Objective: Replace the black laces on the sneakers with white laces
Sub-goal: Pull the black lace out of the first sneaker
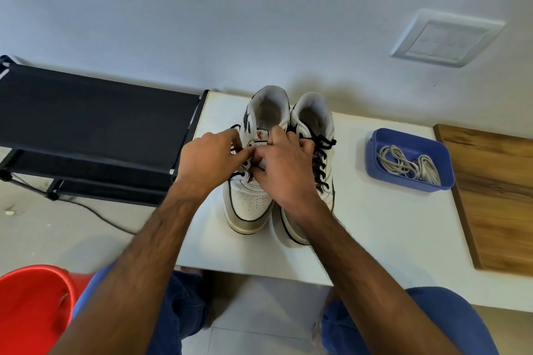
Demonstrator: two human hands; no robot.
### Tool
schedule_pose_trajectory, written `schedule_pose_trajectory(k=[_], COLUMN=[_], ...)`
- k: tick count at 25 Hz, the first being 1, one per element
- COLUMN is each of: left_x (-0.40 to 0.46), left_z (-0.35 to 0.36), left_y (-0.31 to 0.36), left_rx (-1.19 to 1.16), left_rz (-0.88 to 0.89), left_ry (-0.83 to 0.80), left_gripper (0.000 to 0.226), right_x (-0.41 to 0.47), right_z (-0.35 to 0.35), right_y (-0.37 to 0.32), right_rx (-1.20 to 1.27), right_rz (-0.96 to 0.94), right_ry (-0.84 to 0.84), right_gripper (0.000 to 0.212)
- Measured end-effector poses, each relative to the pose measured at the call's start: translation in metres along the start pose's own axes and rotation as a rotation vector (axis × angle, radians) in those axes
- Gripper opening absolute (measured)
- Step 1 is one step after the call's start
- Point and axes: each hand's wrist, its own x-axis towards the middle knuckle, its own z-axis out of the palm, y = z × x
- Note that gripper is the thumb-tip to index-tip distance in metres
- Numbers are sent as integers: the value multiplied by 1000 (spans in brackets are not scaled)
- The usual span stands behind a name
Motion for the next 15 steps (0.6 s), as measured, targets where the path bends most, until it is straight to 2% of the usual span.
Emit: schedule_pose_trajectory(k=[3,8,11,13,15], left_x=[2,7,9,9,8], left_z=[-3,-6,-5,-4,-5], left_y=[0,-10,-18,-18,-17], left_rx=[-38,-194,-317,-344,-365], left_rz=[-102,-130,-128,-126,-132], left_ry=[-41,-124,-173,-168,-160], left_gripper=[43,35,37,37,39], right_x=[-3,-24,-36,-35,-27], right_z=[0,-8,-14,-16,-15], right_y=[2,31,47,43,30], right_rx=[109,384,374,375,344], right_rz=[10,104,147,114,39], right_ry=[28,196,153,133,132], right_gripper=[5,15,11,8,15])
